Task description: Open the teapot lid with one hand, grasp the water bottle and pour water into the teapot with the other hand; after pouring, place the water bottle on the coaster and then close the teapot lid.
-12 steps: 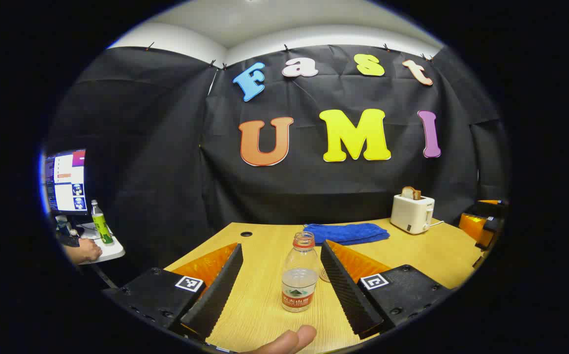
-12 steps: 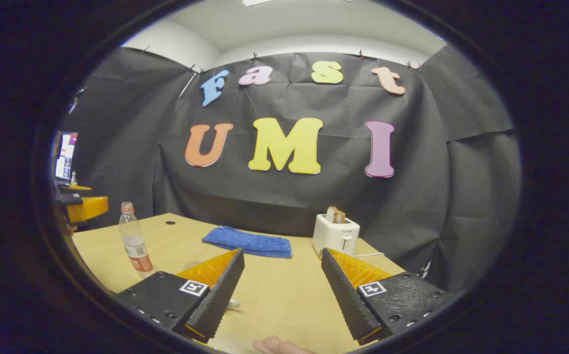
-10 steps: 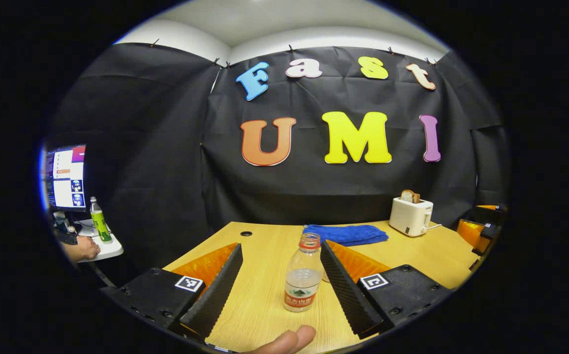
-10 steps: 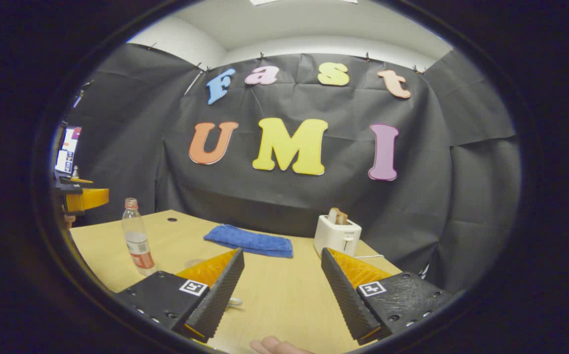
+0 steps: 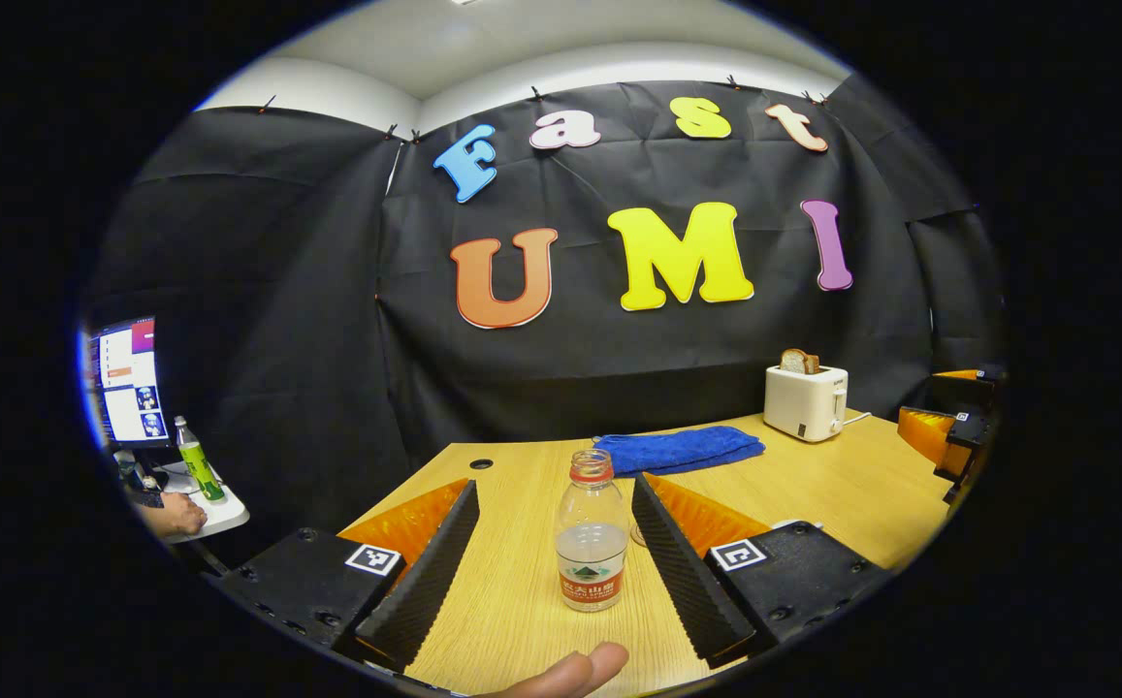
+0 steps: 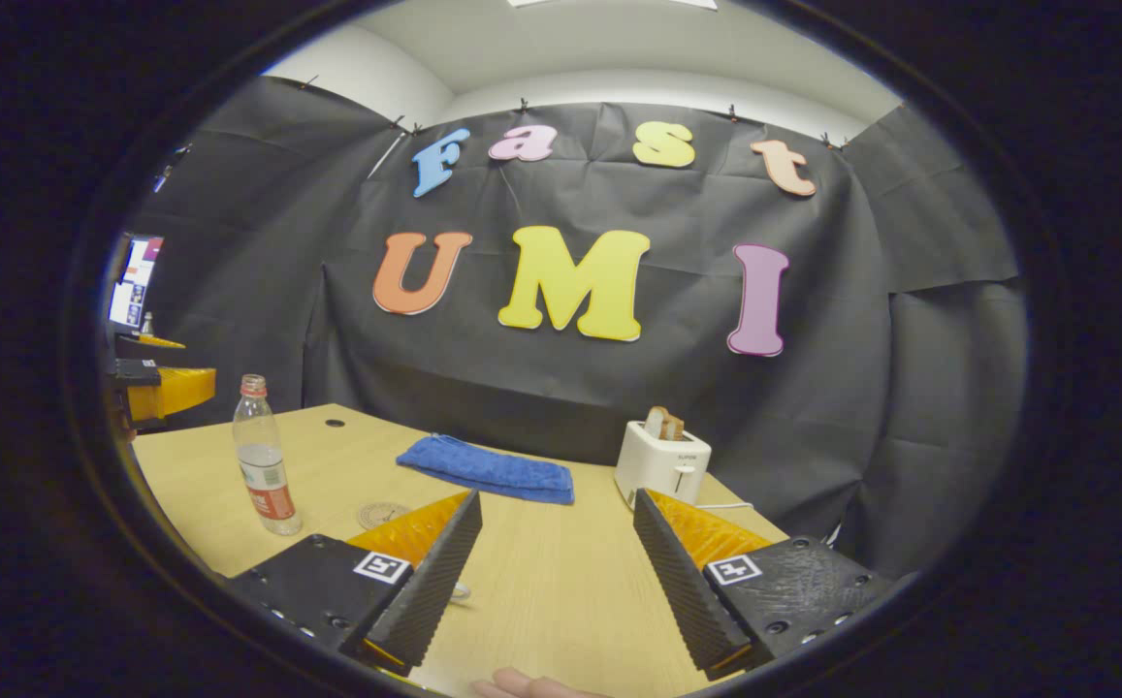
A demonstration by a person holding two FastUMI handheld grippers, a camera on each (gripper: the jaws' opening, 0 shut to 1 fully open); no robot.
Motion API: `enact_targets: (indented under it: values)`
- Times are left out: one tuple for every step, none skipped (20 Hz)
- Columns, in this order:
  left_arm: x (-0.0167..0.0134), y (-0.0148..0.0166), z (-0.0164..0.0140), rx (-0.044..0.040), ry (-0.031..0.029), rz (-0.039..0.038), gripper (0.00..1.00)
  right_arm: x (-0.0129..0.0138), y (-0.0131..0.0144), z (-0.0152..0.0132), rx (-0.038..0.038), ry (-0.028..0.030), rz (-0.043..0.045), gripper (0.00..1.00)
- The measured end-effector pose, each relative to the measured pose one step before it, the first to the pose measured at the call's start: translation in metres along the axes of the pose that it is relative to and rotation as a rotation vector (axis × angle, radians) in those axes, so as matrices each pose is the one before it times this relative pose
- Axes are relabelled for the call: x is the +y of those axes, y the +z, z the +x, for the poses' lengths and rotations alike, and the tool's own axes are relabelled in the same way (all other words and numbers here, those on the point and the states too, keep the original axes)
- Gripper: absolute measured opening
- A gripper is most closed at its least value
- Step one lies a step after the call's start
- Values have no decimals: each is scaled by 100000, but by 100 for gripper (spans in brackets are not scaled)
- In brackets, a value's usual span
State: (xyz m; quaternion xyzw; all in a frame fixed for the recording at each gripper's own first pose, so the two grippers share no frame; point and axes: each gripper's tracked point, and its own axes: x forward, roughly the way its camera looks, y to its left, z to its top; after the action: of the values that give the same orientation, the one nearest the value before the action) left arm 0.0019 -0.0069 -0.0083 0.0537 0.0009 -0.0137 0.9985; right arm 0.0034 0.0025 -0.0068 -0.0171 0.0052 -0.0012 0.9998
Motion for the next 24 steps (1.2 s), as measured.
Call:
enact_targets:
  values:
    - [39, -59, 91, 333, 474, 648, 100, -142, -77, 221, 505, -375, -496, 95]
    - [-28, -414, 137, 977, 537, 386, 99, -115, -110, 18, 403, -311, 44, 95]
    - [29, -175, 94, 551, 100, -63, 98, -102, -64, 112, 196, -21, 256, 95]
    - [-6, -234, 197, 678, 136, -283, 98, 115, -181, 26, 372, 153, 282, 95]
    - [0, -163, 80, 815, 266, -346, 98, -16, -28, 27, 414, -130, 231, 95]
    - [16, -192, 74, 586, 252, -415, 98, -38, -4, 2, 51, -154, 184, 95]
    - [-19, -104, 43, 380, -57, -283, 98, -52, 7, 11, 101, -445, 41, 95]
    - [2, -52, 8, 213, -21, -183, 99, -49, 31, -6, -55, -410, 22, 95]
    - [48, -42, 89, 191, 39, -221, 99, 47, -83, 104, -217, -214, -12, 95]
    - [-16, -6, -43, -16, -46, -240, 99, 49, -142, 129, 139, 81, 401, 95]
    - [-87, -5, 48, 134, -131, -328, 99, 186, -96, 110, -132, 455, 1139, 95]
    - [2, -67, 3, 31, -79, -504, 99, 274, -193, 236, -233, 967, 1477, 95]
    - [-50, -61, 88, 202, -263, -461, 99, 462, -275, 324, -175, 1080, 1358, 95]
    - [-51, -83, 81, 255, -464, -185, 99, 729, -242, 596, 39, 939, 1065, 95]
    - [-52, -115, -6, 350, -80, 278, 99, 1005, -631, 735, -44, 1366, 734, 95]
    - [-13, -42, 11, 155, 114, 391, 98, 752, -885, 392, 673, 1124, 564, 95]
    - [-15, -63, 52, 50, 66, 591, 99, 953, -946, 584, 1269, 1717, 596, 95]
    - [103, 16, 26, -22, 189, 151, 99, 787, -722, 394, 852, 1537, 392, 95]
    - [105, 43, -8, -57, 143, -27, 99, 652, -654, 439, 962, 1000, 87, 95]
    - [94, -92, 14, 146, 171, -212, 99, 509, -609, 473, 820, 744, -335, 95]
    - [25, -37, 10, 240, 219, -397, 99, 716, -379, 507, 654, 923, -262, 95]
    - [129, -78, 29, 355, 231, -363, 99, 485, -692, 453, 1375, 286, 371, 95]
    - [4, -173, 29, 404, 201, -66, 99, 330, -724, 533, 1873, -57, 819, 98]
    - [155, -41, 88, 332, 297, 96, 98, 642, -786, 460, 2025, 822, 775, 98]
